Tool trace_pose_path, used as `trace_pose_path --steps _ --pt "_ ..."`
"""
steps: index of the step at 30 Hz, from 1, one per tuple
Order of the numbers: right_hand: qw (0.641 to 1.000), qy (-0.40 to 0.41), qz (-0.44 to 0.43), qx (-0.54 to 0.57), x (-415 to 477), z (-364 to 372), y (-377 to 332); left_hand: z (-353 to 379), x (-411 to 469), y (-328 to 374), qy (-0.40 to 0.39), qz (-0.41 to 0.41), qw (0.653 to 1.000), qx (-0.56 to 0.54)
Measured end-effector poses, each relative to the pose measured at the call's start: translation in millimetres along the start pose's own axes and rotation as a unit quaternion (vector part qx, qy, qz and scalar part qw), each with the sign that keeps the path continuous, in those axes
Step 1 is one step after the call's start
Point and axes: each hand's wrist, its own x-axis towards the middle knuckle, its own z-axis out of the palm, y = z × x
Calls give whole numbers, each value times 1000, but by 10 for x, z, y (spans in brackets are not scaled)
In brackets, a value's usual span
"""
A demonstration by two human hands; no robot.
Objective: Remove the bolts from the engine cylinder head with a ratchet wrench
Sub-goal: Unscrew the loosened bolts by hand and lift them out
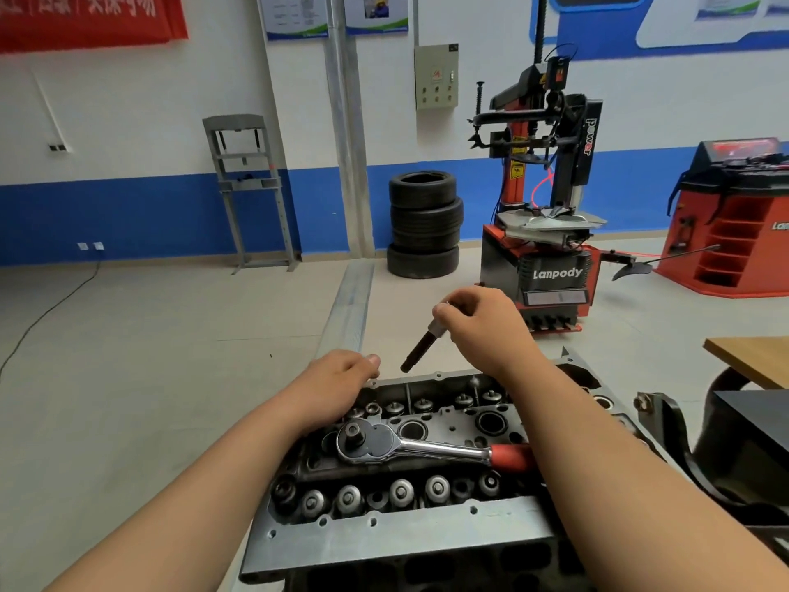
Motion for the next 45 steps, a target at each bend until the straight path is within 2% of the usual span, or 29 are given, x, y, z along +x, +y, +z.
trace_pose_path --steps 2,6,8,11,15,20,23,25,29,32,35,40,42,45 --pt "999 43 10 19 10 -3 -4 34 57 94 -34 30 998 32" --pt "994 99 25 45 22 -49 14 225 162 371 -158 5 972 172" --pt "992 112 29 60 19 -77 25 285 200 483 -162 18 963 215" --pt "988 124 33 80 21 -96 45 341 244 598 -141 55 972 182" --pt "989 116 49 79 28 -121 79 473 288 641 -166 -2 963 213" --pt "997 72 24 -13 22 -154 84 488 283 605 -144 -2 981 133" --pt "998 64 -6 -20 11 -223 53 435 258 579 -90 -13 994 59" --pt "998 23 -18 -52 -16 -236 25 404 213 576 -54 -18 998 34" --pt "985 -83 -16 -153 -69 -136 -10 412 142 598 -95 10 993 70" --pt "968 -122 -20 -220 -66 -92 -39 405 120 609 -102 14 991 82" --pt "932 -113 -72 -337 -59 -67 -81 378 101 613 -94 16 994 56" --pt "913 -98 -100 -383 -54 -77 -109 361 68 629 -67 20 998 -9" --pt "920 -101 -93 -367 -48 -66 -120 362 65 630 -62 18 998 -16" --pt "958 -58 -61 -274 11 -128 -170 358 83 633 -37 8 998 -41"
